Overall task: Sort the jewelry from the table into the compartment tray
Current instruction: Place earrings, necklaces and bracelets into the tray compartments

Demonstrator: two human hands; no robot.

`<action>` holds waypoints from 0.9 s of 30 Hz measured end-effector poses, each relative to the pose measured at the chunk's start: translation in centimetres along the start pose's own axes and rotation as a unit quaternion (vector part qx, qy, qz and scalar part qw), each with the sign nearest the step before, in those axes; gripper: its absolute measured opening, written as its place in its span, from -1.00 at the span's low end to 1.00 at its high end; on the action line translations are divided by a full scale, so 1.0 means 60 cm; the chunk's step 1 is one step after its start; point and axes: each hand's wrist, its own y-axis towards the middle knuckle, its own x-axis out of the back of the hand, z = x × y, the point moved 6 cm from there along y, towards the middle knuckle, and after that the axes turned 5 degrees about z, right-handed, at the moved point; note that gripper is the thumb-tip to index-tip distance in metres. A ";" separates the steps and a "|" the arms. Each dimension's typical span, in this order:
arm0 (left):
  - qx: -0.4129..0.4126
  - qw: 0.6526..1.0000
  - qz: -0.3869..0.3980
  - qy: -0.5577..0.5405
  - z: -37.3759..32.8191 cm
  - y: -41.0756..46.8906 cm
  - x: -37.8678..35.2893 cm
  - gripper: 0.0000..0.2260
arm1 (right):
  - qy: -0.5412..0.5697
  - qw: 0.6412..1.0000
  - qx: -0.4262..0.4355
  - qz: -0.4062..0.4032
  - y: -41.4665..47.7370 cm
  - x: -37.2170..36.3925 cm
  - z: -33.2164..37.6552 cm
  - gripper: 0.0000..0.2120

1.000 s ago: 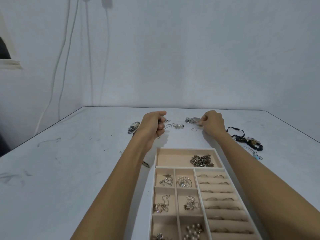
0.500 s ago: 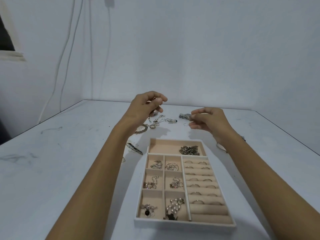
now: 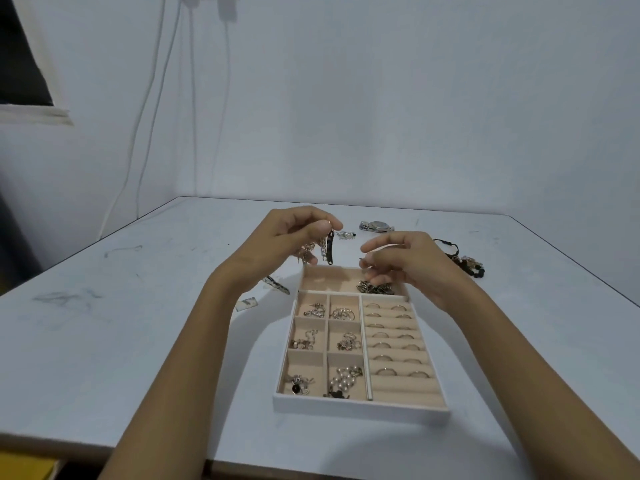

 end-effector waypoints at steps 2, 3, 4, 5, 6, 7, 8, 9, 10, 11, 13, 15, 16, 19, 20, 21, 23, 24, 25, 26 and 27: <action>0.004 1.000 0.018 0.007 -0.001 -0.011 -0.004 -0.84 | -0.028 1.000 0.005 0.003 -0.001 -0.003 0.002 -0.88; 0.007 1.000 0.026 0.010 -0.002 -0.016 -0.006 -0.83 | -0.037 0.999 0.008 0.005 -0.002 -0.004 0.004 -0.88; 0.010 0.999 0.032 0.011 -0.002 -0.020 -0.006 -0.83 | -0.039 0.999 0.011 0.008 -0.003 -0.004 0.005 -0.87; 0.013 0.999 0.037 0.009 -0.002 -0.024 -0.005 -0.83 | -0.038 0.999 0.013 0.010 -0.004 -0.005 0.006 -0.86; 0.016 0.999 0.043 0.005 -0.002 -0.028 -0.005 -0.83 | -0.036 0.999 0.015 0.012 -0.004 -0.005 0.008 -0.86; 0.019 0.998 0.052 -0.002 -0.002 -0.033 -0.006 -0.82 | -0.038 0.999 0.018 0.011 -0.004 -0.004 0.010 -0.85; 0.024 0.998 0.062 -0.015 -0.002 -0.038 -0.008 -0.82 | -0.039 0.999 0.020 0.010 -0.005 -0.003 0.011 -0.85; 0.029 0.997 0.073 -0.028 -0.002 -0.042 -0.009 -0.82 | -0.040 0.999 0.022 0.008 -0.006 -0.002 0.012 -0.85; 0.035 0.995 0.082 -0.040 -0.001 -0.046 -0.010 -0.82 | -0.041 0.999 0.024 0.007 -0.006 -0.002 0.013 -0.85; 0.037 0.994 0.088 -0.047 0.000 -0.050 -0.010 -0.83 | -0.041 0.999 0.025 0.006 -0.006 -0.001 0.012 -0.85; 0.038 0.993 0.095 -0.052 -0.001 -0.056 -0.011 -0.89 | -0.046 0.999 0.023 0.005 -0.006 -0.001 0.011 -0.86; 0.044 0.993 0.097 -0.048 0.001 -0.058 -0.012 -0.89 | -0.054 0.998 0.020 0.005 -0.005 -0.002 0.010 -0.87; 0.047 0.993 0.097 -0.046 0.002 -0.058 -0.012 -0.88 | -0.057 0.998 0.019 0.006 -0.005 -0.002 0.010 -0.88; 0.048 0.993 0.096 -0.047 0.006 -0.057 -0.011 -0.87 | -0.060 0.998 0.016 0.008 -0.006 -0.004 0.009 -0.89; 0.049 0.993 0.094 -0.051 0.007 -0.057 -0.011 -0.87 | -0.062 0.998 0.015 0.008 -0.007 -0.004 0.009 -0.89; 0.050 0.993 0.090 -0.053 0.008 -0.057 -0.010 -0.87 | -0.063 0.998 0.013 0.008 -0.008 -0.003 0.009 -0.89; 0.049 0.994 0.080 -0.052 0.009 -0.055 -0.008 -0.88 | -0.064 0.998 0.013 0.008 -0.008 -0.003 0.008 -0.88; 0.048 0.994 0.077 -0.055 0.009 -0.054 -0.007 -0.90 | -0.063 0.998 0.013 0.008 -0.008 -0.002 0.008 -0.88; 0.045 0.995 0.073 -0.060 0.009 -0.053 -0.006 -0.91 | -0.064 0.998 0.013 0.008 -0.008 -0.003 0.008 -0.88; 0.041 0.995 0.067 -0.068 0.009 -0.052 -0.004 -0.92 | -0.066 0.998 0.012 0.008 -0.008 -0.003 0.008 -0.88; 0.037 0.995 0.058 -0.078 0.010 -0.051 -0.002 -0.91 | -0.068 0.998 0.012 0.009 -0.007 -0.004 0.008 -0.88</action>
